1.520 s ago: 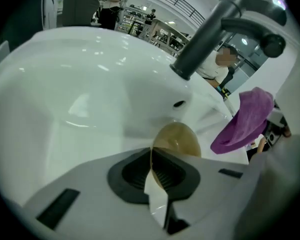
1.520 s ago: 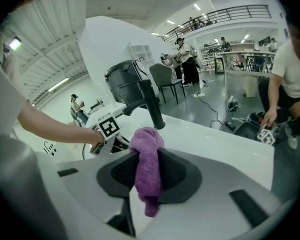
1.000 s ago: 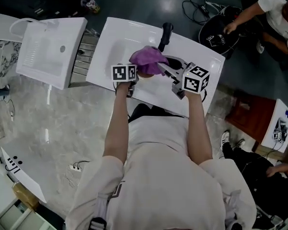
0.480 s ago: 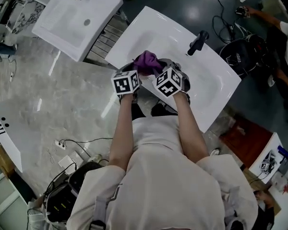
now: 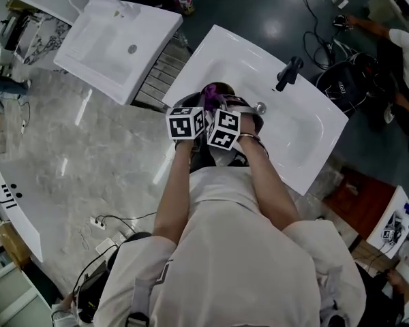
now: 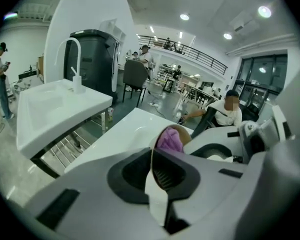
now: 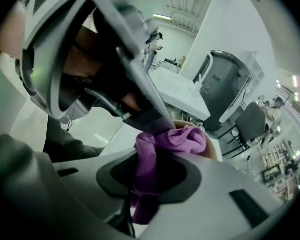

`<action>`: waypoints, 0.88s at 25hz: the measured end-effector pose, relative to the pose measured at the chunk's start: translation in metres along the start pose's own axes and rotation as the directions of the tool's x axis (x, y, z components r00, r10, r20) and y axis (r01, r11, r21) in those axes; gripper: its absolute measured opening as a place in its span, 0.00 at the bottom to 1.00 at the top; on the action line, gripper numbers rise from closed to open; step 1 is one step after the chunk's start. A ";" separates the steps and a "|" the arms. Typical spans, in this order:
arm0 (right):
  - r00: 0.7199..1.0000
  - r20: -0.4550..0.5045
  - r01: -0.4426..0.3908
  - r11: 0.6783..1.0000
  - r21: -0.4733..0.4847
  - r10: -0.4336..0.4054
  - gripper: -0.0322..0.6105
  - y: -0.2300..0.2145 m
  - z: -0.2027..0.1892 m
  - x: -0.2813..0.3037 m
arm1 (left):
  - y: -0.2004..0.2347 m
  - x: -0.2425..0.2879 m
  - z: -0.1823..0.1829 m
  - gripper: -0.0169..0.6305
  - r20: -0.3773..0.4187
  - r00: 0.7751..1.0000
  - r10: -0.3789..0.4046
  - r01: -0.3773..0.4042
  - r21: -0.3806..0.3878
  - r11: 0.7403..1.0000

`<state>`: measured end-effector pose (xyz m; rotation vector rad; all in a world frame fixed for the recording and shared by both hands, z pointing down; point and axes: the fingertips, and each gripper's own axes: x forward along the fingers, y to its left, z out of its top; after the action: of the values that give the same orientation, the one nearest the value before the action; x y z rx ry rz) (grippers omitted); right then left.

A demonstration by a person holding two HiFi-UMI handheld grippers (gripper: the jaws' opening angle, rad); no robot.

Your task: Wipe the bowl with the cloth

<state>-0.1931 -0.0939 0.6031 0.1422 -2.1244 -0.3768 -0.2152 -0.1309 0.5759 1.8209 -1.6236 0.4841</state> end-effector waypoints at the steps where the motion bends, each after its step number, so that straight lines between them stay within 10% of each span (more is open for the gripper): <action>1: 1.000 0.009 0.009 1.000 0.029 -0.010 0.19 -0.005 -0.002 -0.002 | -0.004 0.002 0.003 0.06 0.002 1.000 -0.013 0.013 0.005 1.000; 22: 0.986 0.106 0.089 0.941 0.327 -0.130 0.20 -0.040 -0.037 -0.019 | -0.034 0.006 -0.019 0.05 -0.031 1.000 0.000 0.005 0.178 0.984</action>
<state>-0.1536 -0.1352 0.5935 0.4375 -2.2979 -0.1012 -0.1785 -0.1214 0.5868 1.9347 -1.6006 0.6726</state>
